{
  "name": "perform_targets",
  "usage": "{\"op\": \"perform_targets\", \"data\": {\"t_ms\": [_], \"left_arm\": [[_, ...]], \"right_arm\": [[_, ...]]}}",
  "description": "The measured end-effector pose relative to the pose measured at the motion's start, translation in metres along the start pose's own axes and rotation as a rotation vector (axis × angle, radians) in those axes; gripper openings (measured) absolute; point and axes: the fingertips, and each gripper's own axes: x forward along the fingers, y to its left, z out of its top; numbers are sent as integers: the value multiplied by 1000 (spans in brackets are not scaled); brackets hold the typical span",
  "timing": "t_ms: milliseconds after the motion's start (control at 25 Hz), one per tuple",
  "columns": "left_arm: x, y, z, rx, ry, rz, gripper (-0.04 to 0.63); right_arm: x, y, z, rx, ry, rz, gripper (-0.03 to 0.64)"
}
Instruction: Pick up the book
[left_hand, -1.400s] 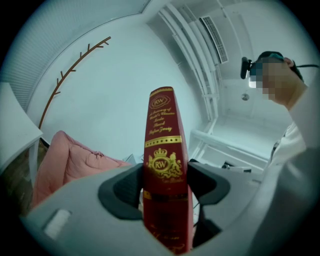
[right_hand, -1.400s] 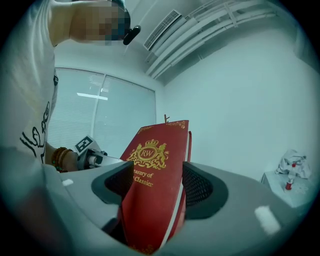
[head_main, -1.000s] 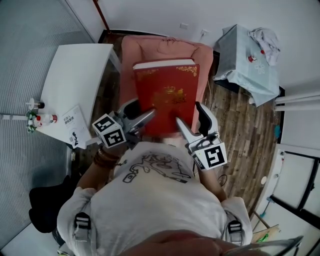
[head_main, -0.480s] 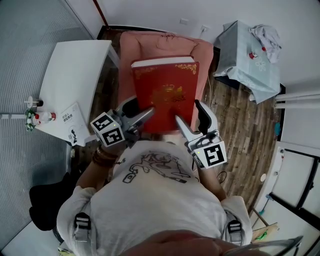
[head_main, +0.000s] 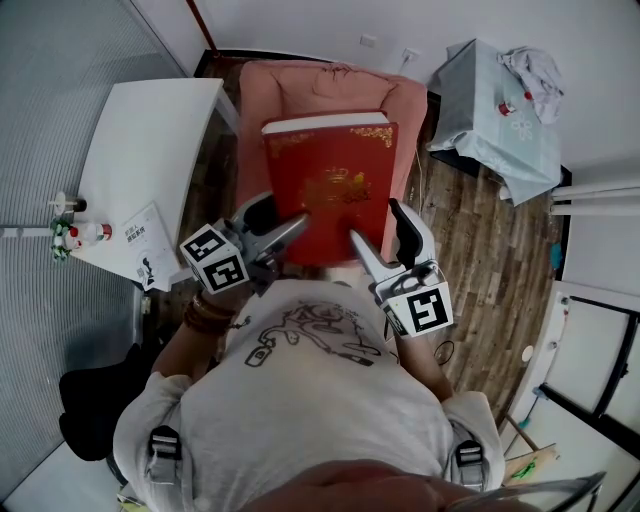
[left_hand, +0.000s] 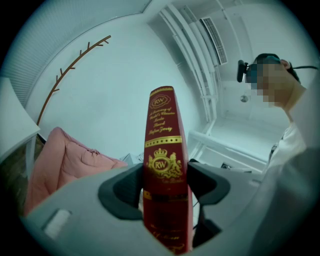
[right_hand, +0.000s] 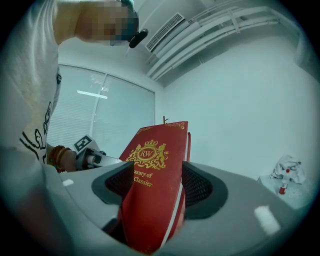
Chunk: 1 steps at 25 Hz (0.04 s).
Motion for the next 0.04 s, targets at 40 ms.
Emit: {"op": "perform_targets", "data": {"t_ms": [40], "left_arm": [[0, 0, 0, 0, 0, 0, 270]], "right_arm": [[0, 0, 0, -2, 1, 0, 305]]}}
